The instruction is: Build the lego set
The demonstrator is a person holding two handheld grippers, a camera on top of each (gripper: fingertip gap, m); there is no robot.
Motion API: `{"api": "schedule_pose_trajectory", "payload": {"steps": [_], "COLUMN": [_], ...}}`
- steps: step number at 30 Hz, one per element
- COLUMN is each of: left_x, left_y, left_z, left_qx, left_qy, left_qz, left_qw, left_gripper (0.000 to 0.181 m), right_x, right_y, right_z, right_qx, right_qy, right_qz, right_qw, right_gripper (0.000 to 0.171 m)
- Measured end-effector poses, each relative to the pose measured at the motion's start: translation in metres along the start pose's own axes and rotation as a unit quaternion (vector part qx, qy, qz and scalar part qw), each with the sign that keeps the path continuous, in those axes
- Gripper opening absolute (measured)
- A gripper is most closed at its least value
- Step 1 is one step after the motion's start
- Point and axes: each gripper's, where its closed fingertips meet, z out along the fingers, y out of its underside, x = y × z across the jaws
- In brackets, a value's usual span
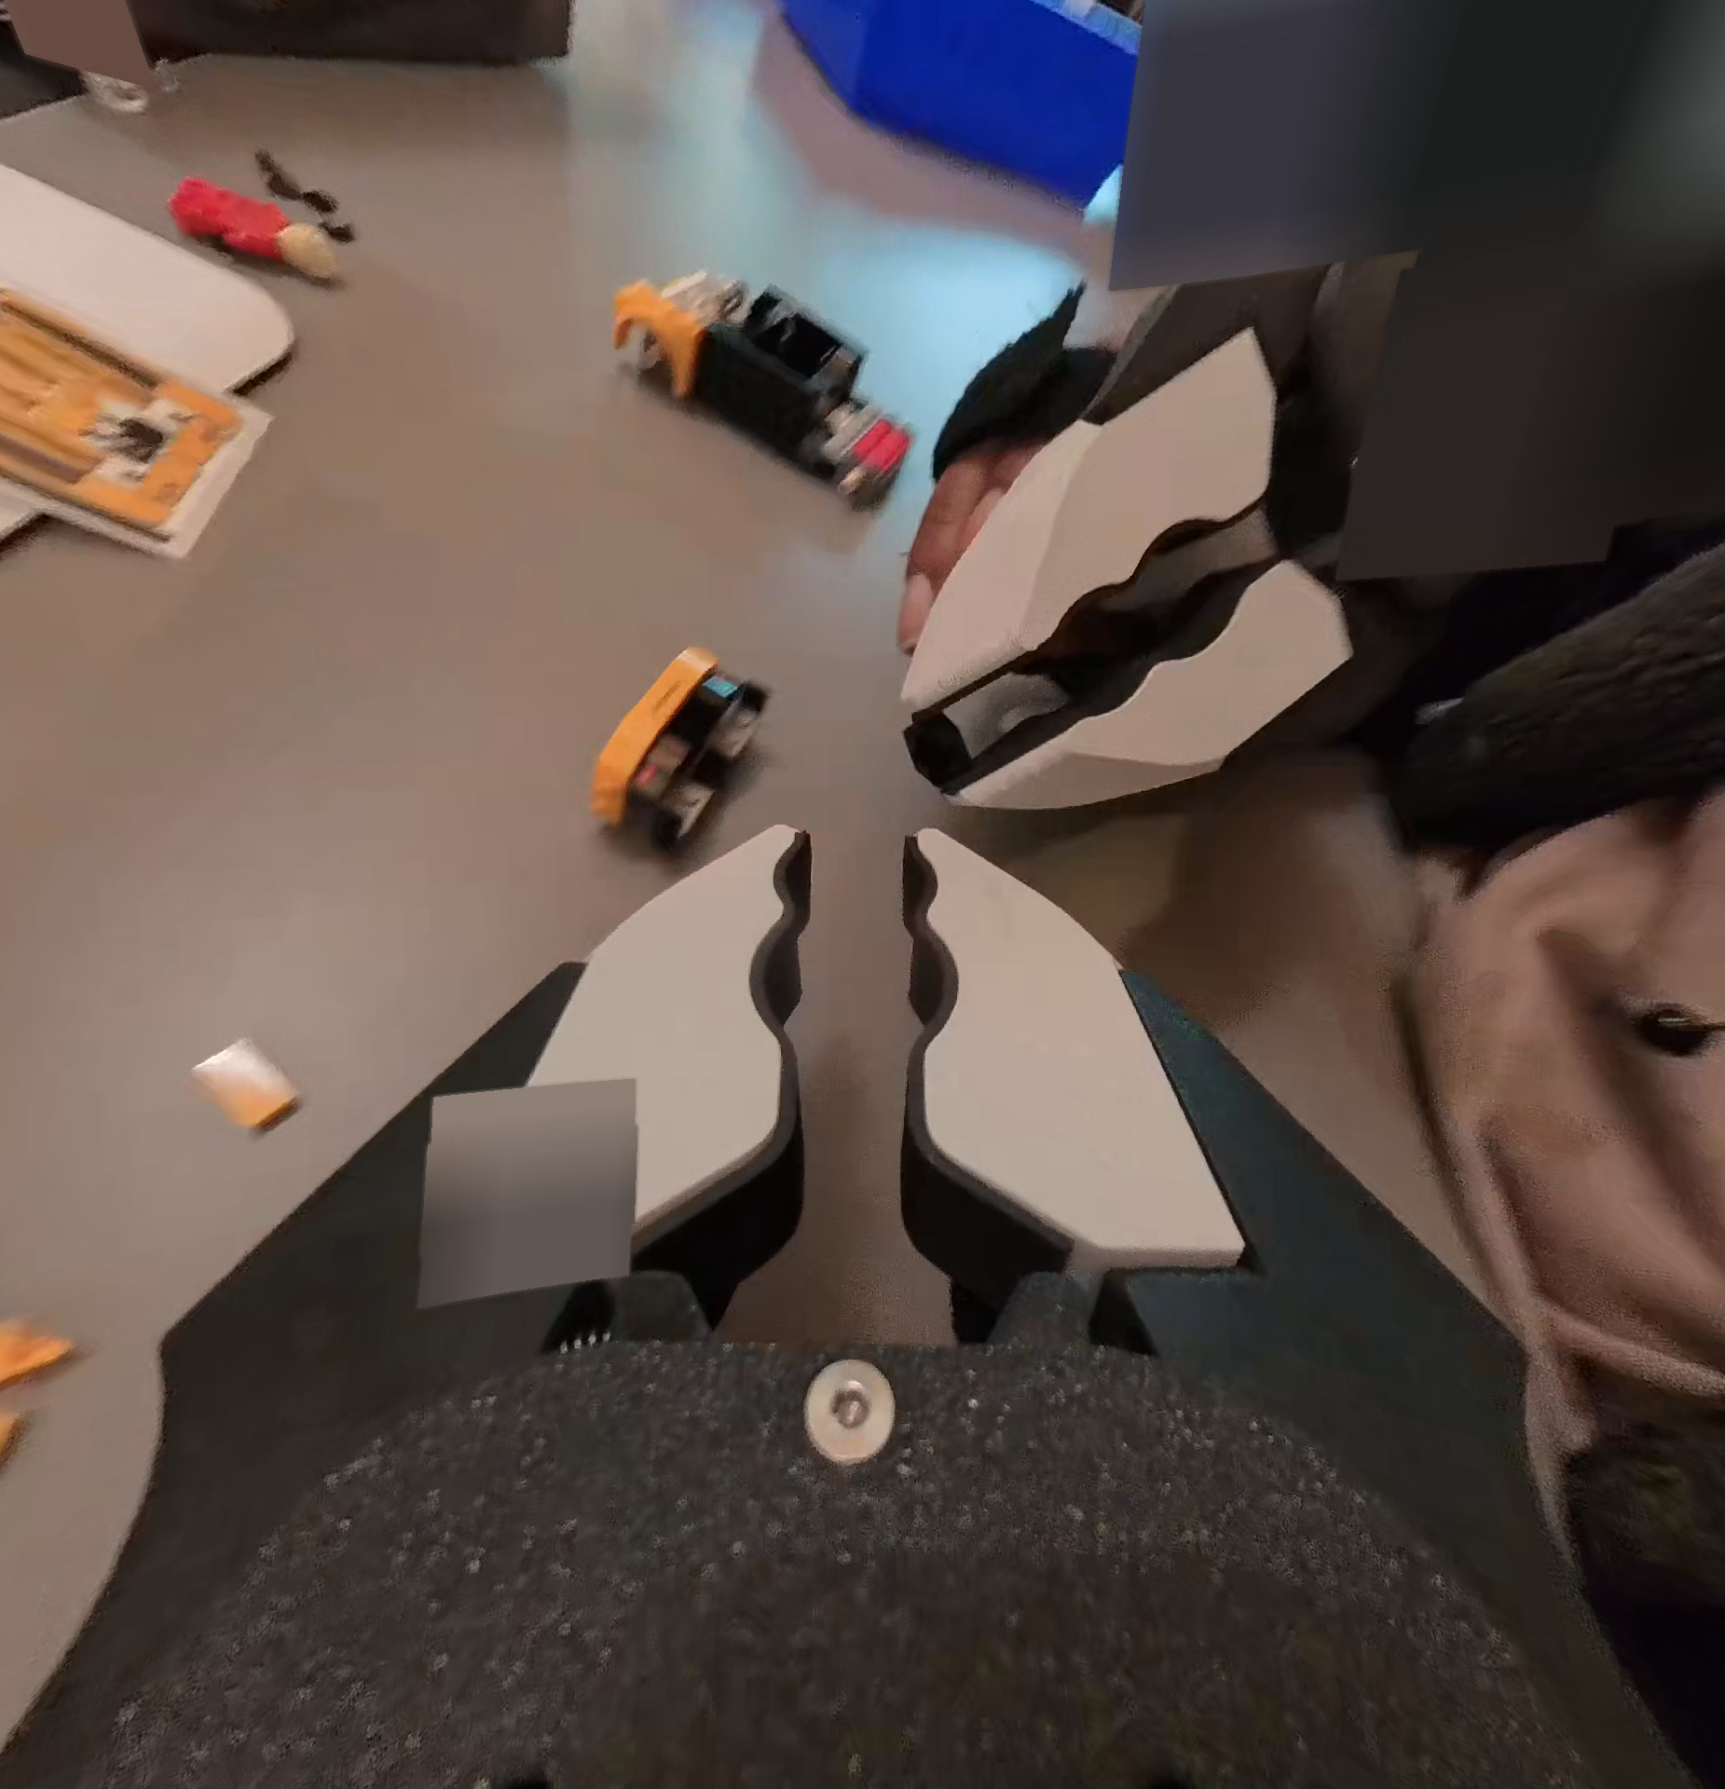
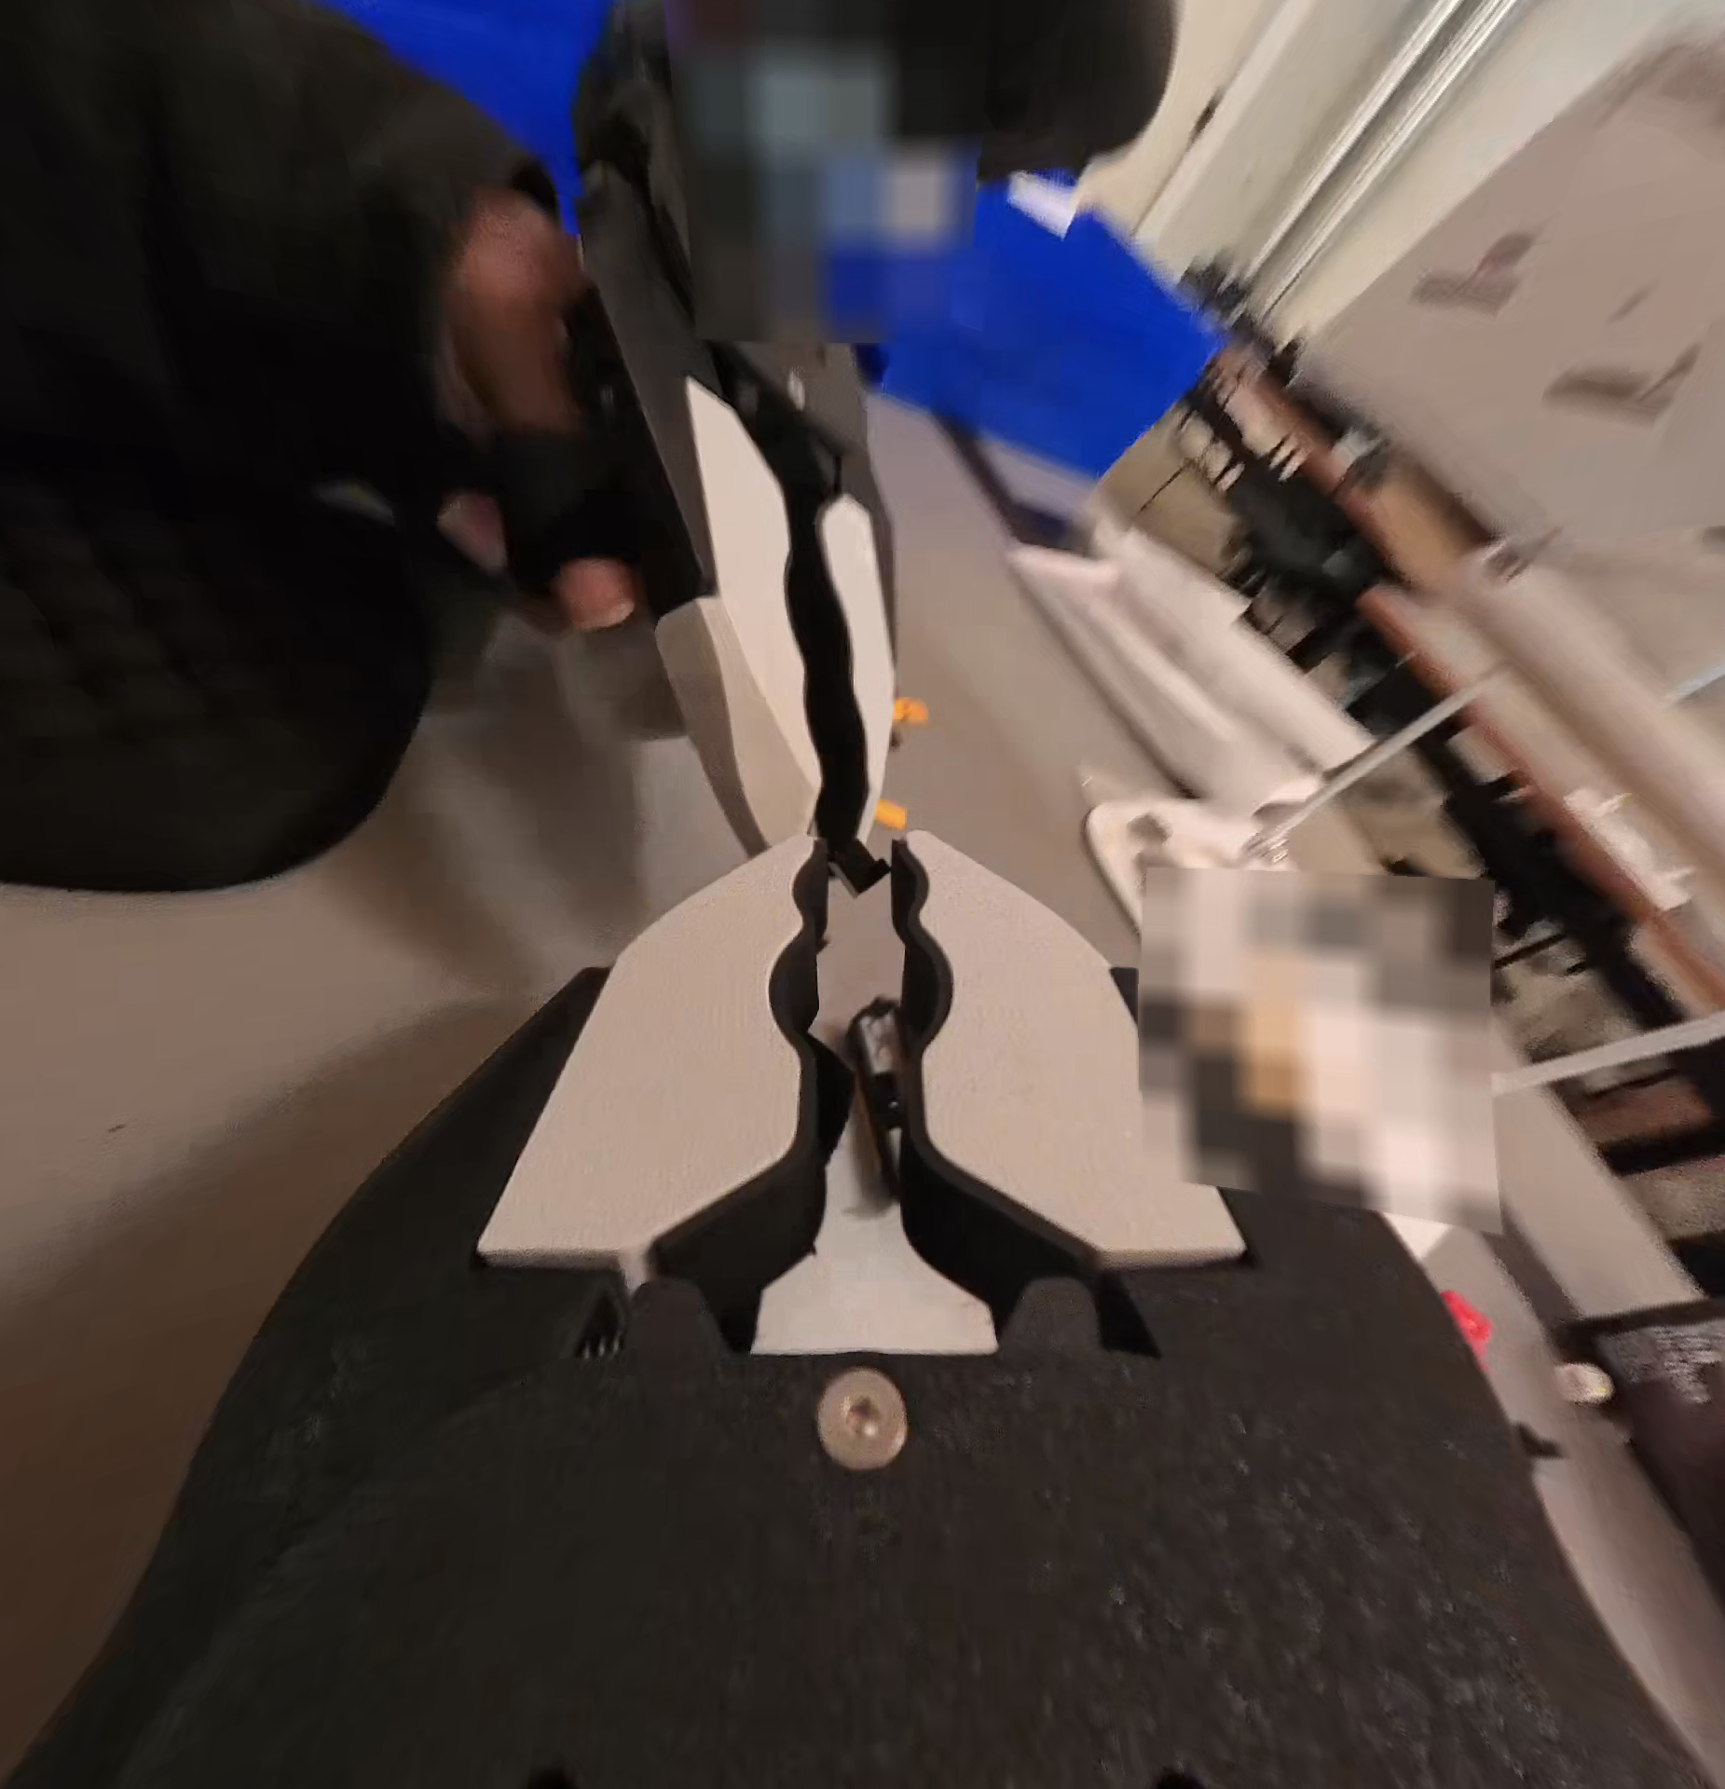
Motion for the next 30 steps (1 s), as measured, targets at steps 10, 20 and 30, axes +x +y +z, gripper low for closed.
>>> {"api": "schedule_pose_trajectory", "payload": {"steps": [10,20,30], "left_x": [0.045,0.042,0.037], "left_y": [-0.033,-0.041,-0.040], "left_z": [-0.013,-0.013,-0.017], "left_qx": [0.105,0.138,0.132], "left_qy": [0.158,0.175,0.161], "left_qz": [-0.043,-0.089,-0.080], "left_qw": [0.981,0.971,0.975], "left_gripper": [0.017,0.012,0.000], "right_x": [0.010,0.003,-0.001], "right_y": [-0.027,-0.027,-0.024], "right_z": [-0.020,-0.020,-0.019], "right_qx": [0.075,0.076,0.074], "right_qy": [0.074,0.075,0.069], "right_qz": [-0.080,-0.106,-0.116], "right_qw": [0.991,0.989,0.988], "right_gripper": [0.012,0.012,0.011]}}
